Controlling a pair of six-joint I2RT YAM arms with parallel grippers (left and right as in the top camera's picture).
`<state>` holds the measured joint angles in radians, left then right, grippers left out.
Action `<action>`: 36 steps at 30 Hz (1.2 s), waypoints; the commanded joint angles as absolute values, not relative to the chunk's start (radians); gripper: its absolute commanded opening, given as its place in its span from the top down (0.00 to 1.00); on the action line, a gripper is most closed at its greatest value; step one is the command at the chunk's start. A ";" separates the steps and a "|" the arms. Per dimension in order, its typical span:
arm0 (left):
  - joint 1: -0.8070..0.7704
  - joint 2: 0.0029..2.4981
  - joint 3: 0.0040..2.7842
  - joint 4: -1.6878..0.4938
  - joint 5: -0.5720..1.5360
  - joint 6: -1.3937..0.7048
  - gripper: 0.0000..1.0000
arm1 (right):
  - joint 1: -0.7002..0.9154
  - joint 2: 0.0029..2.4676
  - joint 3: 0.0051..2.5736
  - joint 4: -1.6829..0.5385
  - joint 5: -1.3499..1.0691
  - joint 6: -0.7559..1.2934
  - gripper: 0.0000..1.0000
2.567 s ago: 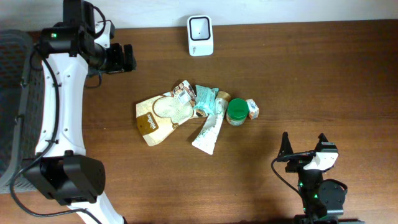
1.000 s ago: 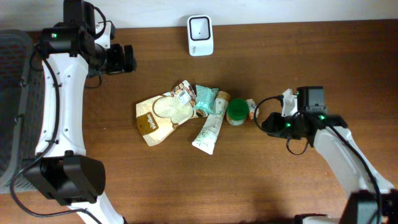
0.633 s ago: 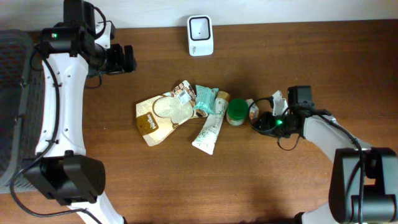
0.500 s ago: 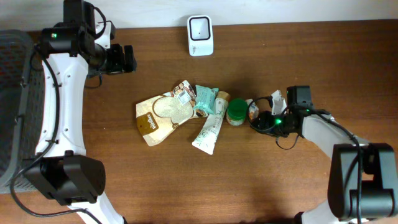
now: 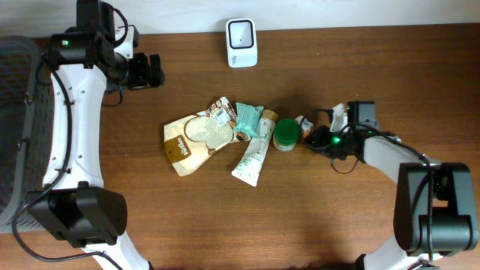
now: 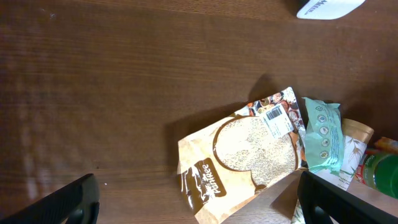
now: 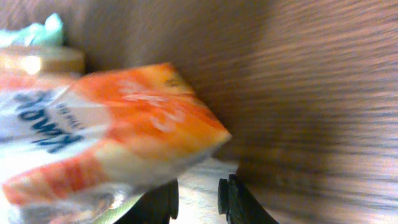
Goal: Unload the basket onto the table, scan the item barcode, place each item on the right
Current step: 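Reach the right gripper to the orange tissue pack and grasp it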
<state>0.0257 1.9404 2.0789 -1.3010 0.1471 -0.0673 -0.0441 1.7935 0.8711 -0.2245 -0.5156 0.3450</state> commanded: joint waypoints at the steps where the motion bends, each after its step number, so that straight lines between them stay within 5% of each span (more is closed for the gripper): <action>1: 0.029 1.943 2.080 -1.303 0.157 -0.048 0.01 | -0.103 1.778 0.891 -0.198 -0.455 0.356 0.74; 8: 0.028 1.943 2.080 -1.303 0.157 -0.048 0.01 | -0.120 1.752 0.926 -0.149 -0.485 0.348 0.71; 18: 0.028 1.943 2.080 -1.303 0.157 -0.048 0.01 | -0.077 1.713 1.206 -0.473 -0.588 0.321 0.64; 27: 0.028 1.943 2.080 -1.303 0.157 -0.048 0.01 | 0.104 1.759 1.188 -0.564 -0.239 0.358 0.64; 36: 0.028 1.943 2.080 -1.303 0.157 -0.048 0.01 | 0.070 1.757 1.188 -0.633 -0.171 0.331 0.63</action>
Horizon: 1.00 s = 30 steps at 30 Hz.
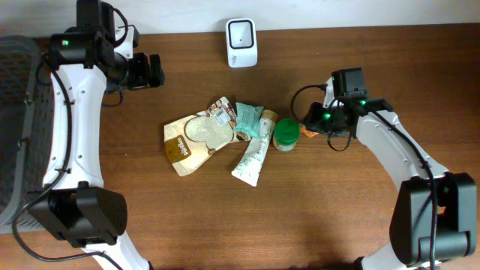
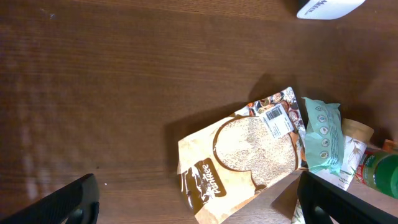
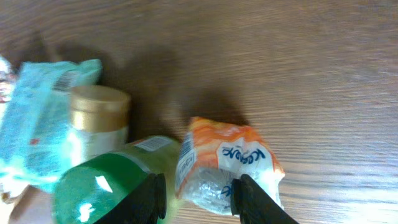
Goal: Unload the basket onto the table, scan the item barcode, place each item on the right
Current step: 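Reach the right gripper to the orange tissue pack and grasp it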
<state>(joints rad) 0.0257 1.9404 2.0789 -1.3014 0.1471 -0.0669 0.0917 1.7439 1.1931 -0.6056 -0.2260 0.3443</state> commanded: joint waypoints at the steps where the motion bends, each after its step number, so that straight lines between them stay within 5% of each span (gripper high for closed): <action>1: 0.028 1.943 2.080 -1.303 0.157 -0.048 0.01 | 0.071 1.757 1.188 -0.641 -0.172 0.305 0.62; 14: 0.028 1.943 2.080 -1.303 0.157 -0.048 0.01 | 0.071 1.635 1.324 -0.883 -0.206 0.187 0.53; 30: 0.028 1.943 2.080 -1.303 0.157 -0.048 0.01 | -0.035 1.840 1.327 -0.830 -0.149 0.105 0.52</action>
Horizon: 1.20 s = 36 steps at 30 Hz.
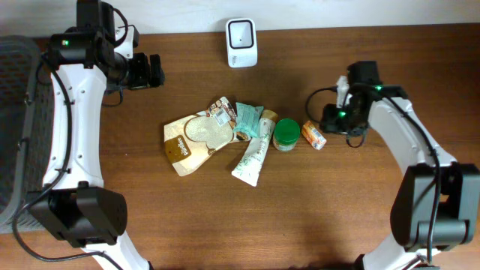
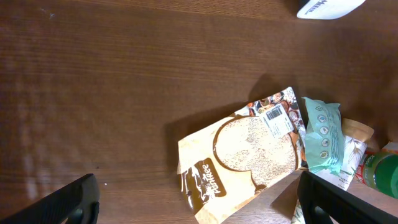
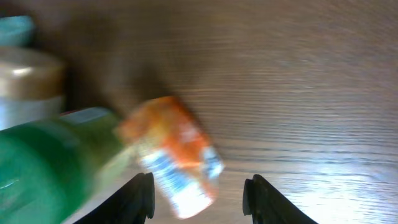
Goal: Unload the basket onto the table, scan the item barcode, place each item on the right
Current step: 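Reach the right gripper to the orange tissue pack and grasp it, then lift the tissue pack with the right gripper and carry it toward the scanner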
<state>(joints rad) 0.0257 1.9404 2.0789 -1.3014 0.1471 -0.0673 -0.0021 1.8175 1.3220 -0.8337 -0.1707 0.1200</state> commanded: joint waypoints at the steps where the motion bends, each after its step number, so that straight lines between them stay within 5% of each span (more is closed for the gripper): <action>1: 0.028 1.943 2.080 -1.303 0.157 -0.048 0.01 | -0.031 1.849 1.326 -0.830 -0.148 0.102 0.52; 16: 0.028 1.943 2.080 -1.303 0.157 -0.048 0.01 | 0.098 1.889 1.325 -0.913 -0.163 0.059 0.51; 36: 0.028 1.943 2.080 -1.303 0.157 -0.047 0.01 | -0.052 1.988 1.328 -0.843 -0.524 0.003 0.47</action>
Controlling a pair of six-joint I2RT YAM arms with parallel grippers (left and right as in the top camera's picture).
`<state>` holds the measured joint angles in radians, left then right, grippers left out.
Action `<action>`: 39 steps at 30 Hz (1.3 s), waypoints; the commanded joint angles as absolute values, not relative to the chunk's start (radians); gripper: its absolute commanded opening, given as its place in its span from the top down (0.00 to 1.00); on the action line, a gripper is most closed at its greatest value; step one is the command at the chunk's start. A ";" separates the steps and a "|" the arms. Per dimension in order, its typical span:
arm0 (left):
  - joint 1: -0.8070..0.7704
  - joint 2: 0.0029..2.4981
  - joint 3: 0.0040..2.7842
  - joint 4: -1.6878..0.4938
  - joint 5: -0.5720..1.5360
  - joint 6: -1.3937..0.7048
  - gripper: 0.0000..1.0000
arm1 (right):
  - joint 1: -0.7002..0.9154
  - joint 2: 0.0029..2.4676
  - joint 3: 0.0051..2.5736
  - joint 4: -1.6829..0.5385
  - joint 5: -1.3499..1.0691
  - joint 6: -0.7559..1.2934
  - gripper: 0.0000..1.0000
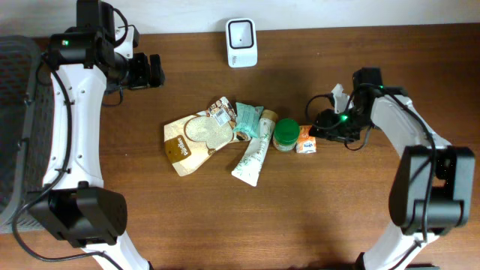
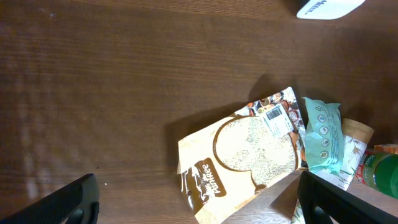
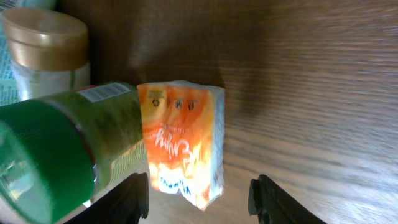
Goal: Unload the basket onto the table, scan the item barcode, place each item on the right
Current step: 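Lift the tissue pack with the right gripper and carry it toward the scanner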
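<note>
A small orange and white tissue pack (image 3: 183, 140) lies on the wooden table against a green-lidded bottle (image 3: 62, 155). In the overhead view the pack (image 1: 305, 140) sits just right of the bottle (image 1: 286, 135). My right gripper (image 3: 199, 202) hangs open over the pack's near end, one finger (image 3: 134, 196) on either side and clear of it. The white barcode scanner (image 1: 241, 32) stands at the table's far edge. My left gripper (image 1: 154, 70) is open, high at the far left, holding nothing.
A brown rice pouch (image 1: 196, 139), a teal packet (image 1: 247, 120) and a pale tube (image 1: 253, 154) lie in a cluster left of the bottle. A gold-lidded jar (image 3: 43, 43) sits behind the bottle. A grey basket (image 1: 11, 127) stands at the left edge.
The orange pack lay slanted a little away from the bottle; now it lies straight against it. My right gripper has shifted closer over the pack and stays open. The left arm is unchanged.
My right gripper was low beside the orange pack with its fingers close together. Then the fingers stood on either side of the pack near the bottle. Later the gripper was open further right, the pack lying slanted. Now the pack rests against the bottle, the gripper open over it.
</note>
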<state>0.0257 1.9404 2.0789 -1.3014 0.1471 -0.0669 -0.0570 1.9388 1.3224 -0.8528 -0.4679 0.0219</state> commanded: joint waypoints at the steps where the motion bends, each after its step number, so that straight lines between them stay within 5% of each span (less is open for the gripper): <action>1: 0.028 1.943 2.080 -1.303 0.157 -0.048 0.01 | -0.052 2.003 1.328 -0.838 -0.524 0.003 0.47; 8: 0.028 1.943 2.080 -1.303 0.157 -0.048 0.01 | -0.050 2.062 1.327 -0.806 -0.547 0.004 0.48; 21: 0.028 1.943 2.080 -1.303 0.157 -0.048 0.01 | -0.066 2.077 1.331 -0.833 -0.603 0.008 0.96; 33: 0.028 1.943 2.080 -1.303 0.157 -0.048 0.01 | -0.152 1.779 1.461 -1.055 -0.706 -0.023 0.96; 39: 0.028 1.943 2.080 -1.303 0.157 -0.048 0.01 | -0.115 1.703 1.460 -1.021 -1.021 -0.052 0.96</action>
